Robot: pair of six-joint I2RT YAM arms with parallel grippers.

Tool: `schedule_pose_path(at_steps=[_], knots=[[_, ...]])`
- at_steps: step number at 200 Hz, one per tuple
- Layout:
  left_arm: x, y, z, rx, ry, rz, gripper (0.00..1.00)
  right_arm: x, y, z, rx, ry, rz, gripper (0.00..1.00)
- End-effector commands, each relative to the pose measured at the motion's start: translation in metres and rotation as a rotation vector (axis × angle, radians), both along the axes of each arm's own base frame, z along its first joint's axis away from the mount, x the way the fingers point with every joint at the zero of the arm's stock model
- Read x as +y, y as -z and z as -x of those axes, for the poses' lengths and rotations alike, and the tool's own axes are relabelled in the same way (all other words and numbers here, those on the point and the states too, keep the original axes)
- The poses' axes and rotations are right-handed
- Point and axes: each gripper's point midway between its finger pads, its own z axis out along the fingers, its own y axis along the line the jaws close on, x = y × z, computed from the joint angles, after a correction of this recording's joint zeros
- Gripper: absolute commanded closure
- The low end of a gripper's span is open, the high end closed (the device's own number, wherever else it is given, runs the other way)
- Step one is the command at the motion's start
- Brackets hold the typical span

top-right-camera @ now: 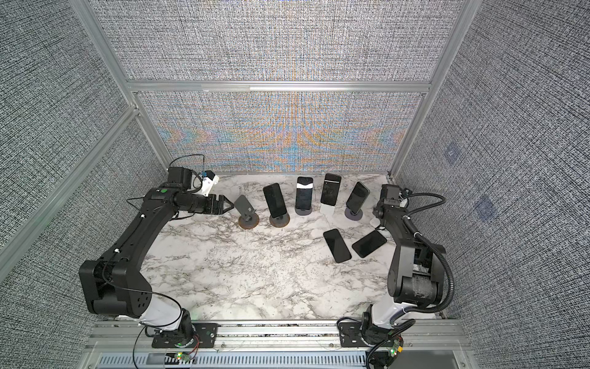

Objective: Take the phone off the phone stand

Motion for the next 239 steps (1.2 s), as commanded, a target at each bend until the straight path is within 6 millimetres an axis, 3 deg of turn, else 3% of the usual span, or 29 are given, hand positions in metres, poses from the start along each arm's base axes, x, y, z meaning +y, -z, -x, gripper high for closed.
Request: schedule_pose_path(at_steps=[1, 31, 59, 90, 132, 239], knots=[[-0.002, -0.005, 0.002, -0.012, 0.009, 0.009, 0.13, 0.018, 0.006, 0.016, 0.079, -0.011, -0.107, 0.13], [0.0, -0.006, 0.001, -0.015, 0.007, 0.001, 0.13, 0.037, 0.013, 0.056, 0.164, 0.02, -0.213, 0.01], [-0.001, -0.003, 0.001, -0.002, 0.006, 0.007, 0.13, 0.062, 0.025, 0.093, 0.282, 0.051, -0.365, 0.01], [-0.001, -0.004, 0.001, -0.002, 0.005, 0.011, 0.13, 0.079, 0.038, 0.11, 0.36, 0.085, -0.466, 0.01], [-0.002, -0.006, 0.002, -0.007, 0.007, 0.018, 0.13, 0.093, 0.062, 0.106, 0.407, 0.099, -0.52, 0.04], [-0.002, -0.007, 0.002, -0.01, 0.009, 0.015, 0.13, 0.093, 0.106, 0.09, 0.495, 0.123, -0.515, 0.04]])
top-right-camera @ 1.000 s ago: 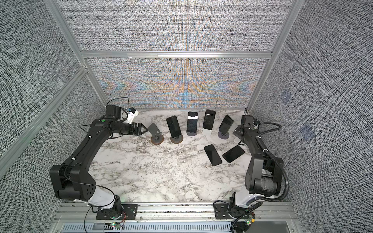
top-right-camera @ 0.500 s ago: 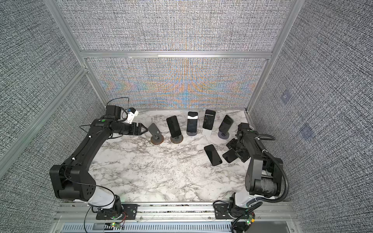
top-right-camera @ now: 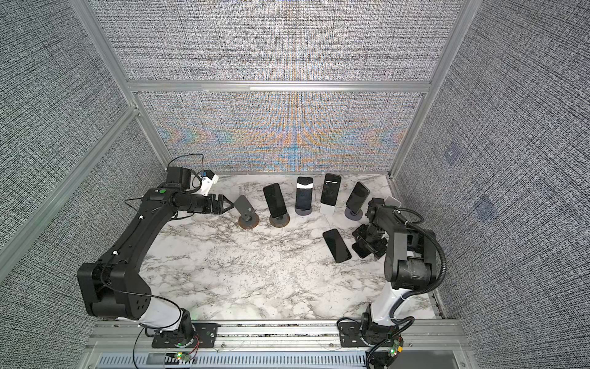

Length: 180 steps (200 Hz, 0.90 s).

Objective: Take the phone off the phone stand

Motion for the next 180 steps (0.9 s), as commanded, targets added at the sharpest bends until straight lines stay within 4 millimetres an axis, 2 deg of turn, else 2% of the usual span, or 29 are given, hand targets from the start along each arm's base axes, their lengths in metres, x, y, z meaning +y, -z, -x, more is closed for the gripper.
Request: schedule_pose_path(at_steps=[1, 43, 79, 147, 180], knots=[[-0.001, -0.002, 0.0, 0.0, 0.007, 0.006, 0.13, -0.001, 0.003, -0.007, -0.008, 0.018, 0.001, 0.04], [-0.001, -0.002, 0.001, -0.003, 0.008, 0.004, 0.13, -0.001, 0.012, -0.012, 0.0, 0.019, -0.001, 0.05], [-0.001, -0.001, 0.001, 0.0, 0.008, 0.003, 0.13, -0.003, 0.014, -0.015, 0.009, 0.01, 0.004, 0.11], [-0.001, -0.004, 0.002, -0.008, 0.012, 0.003, 0.13, 0.002, 0.024, -0.013, 0.013, -0.001, -0.028, 0.31], [-0.001, -0.005, 0.002, -0.012, 0.012, 0.003, 0.13, 0.003, 0.024, -0.007, 0.015, -0.011, -0.028, 0.34]])
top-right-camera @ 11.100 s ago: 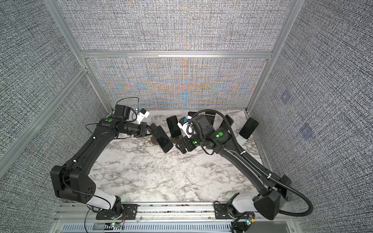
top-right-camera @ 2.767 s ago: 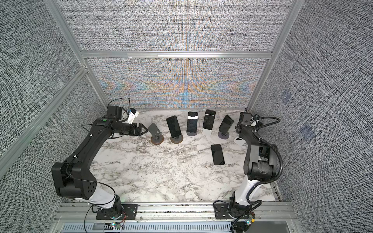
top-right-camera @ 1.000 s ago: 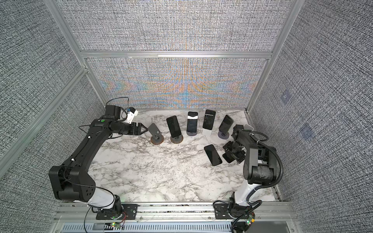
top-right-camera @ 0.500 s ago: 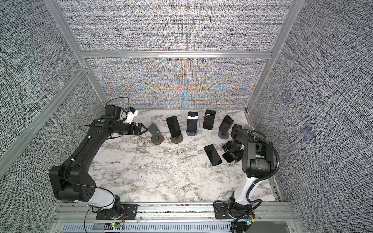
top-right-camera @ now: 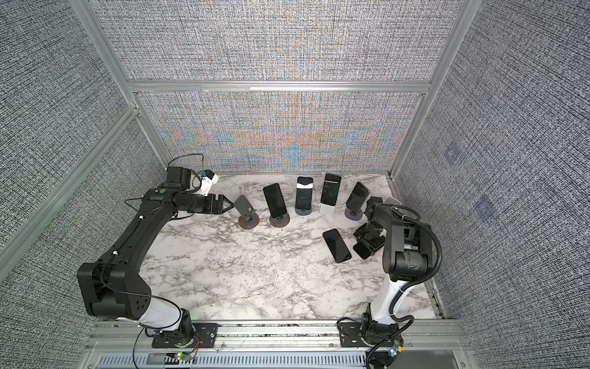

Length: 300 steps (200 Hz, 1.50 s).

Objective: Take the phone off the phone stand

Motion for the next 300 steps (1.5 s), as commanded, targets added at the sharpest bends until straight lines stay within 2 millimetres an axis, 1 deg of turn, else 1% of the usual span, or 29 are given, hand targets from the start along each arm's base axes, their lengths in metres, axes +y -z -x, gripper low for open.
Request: schedule_pose_path(at_steps=[1, 41, 64, 70, 102, 137, 169, 211, 228, 252, 275, 300], knots=[[-0.001, -0.005, 0.002, -0.011, 0.012, 0.004, 0.13, 0.004, 0.008, 0.004, 0.006, -0.019, -0.021, 0.34], [-0.001, -0.005, 0.002, -0.012, 0.012, 0.003, 0.13, 0.003, -0.005, 0.015, 0.0, -0.042, -0.002, 0.35], [-0.001, -0.005, 0.001, -0.012, 0.011, 0.002, 0.13, 0.004, -0.015, 0.026, 0.0, -0.073, 0.006, 0.35], [-0.001, -0.005, 0.002, -0.012, 0.011, 0.002, 0.13, 0.005, -0.018, 0.029, 0.002, -0.083, 0.008, 0.37], [-0.001, -0.005, 0.001, -0.013, 0.012, 0.003, 0.13, 0.014, -0.033, 0.043, -0.008, -0.141, 0.004, 0.38], [-0.001, -0.004, 0.001, -0.011, 0.012, 0.003, 0.13, 0.031, -0.041, 0.057, 0.018, -0.21, -0.006, 0.4], [-0.001, -0.003, 0.001, -0.008, 0.011, 0.002, 0.13, 0.063, -0.045, 0.058, 0.003, -0.301, -0.032, 0.43], [0.0, -0.004, 0.001, -0.013, 0.01, -0.002, 0.13, 0.112, -0.05, 0.047, 0.012, -0.501, -0.015, 0.43], [-0.001, -0.004, 0.001, -0.013, 0.011, -0.001, 0.13, 0.134, -0.051, 0.039, 0.016, -0.587, -0.011, 0.43], [-0.001, -0.006, 0.002, -0.02, 0.012, 0.001, 0.13, 0.162, -0.046, 0.024, 0.022, -0.709, -0.025, 0.44], [0.0, -0.006, 0.002, -0.023, 0.011, -0.005, 0.13, 0.186, -0.037, 0.019, 0.069, -0.834, -0.027, 0.44], [0.001, -0.006, 0.001, -0.025, 0.009, -0.01, 0.13, 0.202, -0.031, 0.018, 0.101, -0.936, -0.026, 0.44]])
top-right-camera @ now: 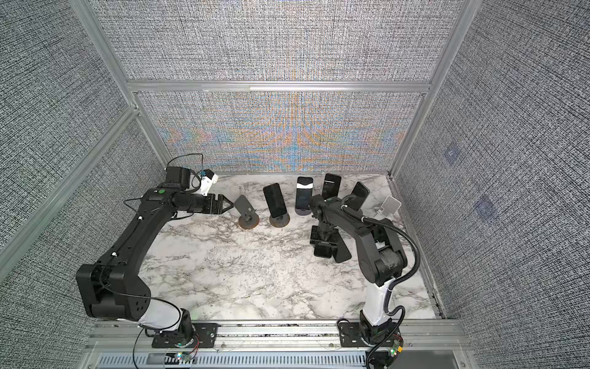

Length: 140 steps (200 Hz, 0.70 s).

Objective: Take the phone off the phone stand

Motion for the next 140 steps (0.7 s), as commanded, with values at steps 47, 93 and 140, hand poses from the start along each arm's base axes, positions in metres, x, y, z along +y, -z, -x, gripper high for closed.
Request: schedule_pose_path(at_steps=[47, 93, 140], knots=[[0.0, -0.003, 0.001, -0.012, 0.007, -0.003, 0.13, -0.002, 0.017, 0.027, 0.143, -0.22, 0.072, 0.44], [0.0, -0.001, 0.001, -0.005, 0.006, -0.005, 0.13, -0.006, 0.022, 0.04, 0.169, -0.269, 0.072, 0.44], [0.0, 0.0, 0.0, -0.001, 0.004, -0.006, 0.13, -0.005, 0.025, 0.042, 0.151, -0.32, 0.074, 0.44]])
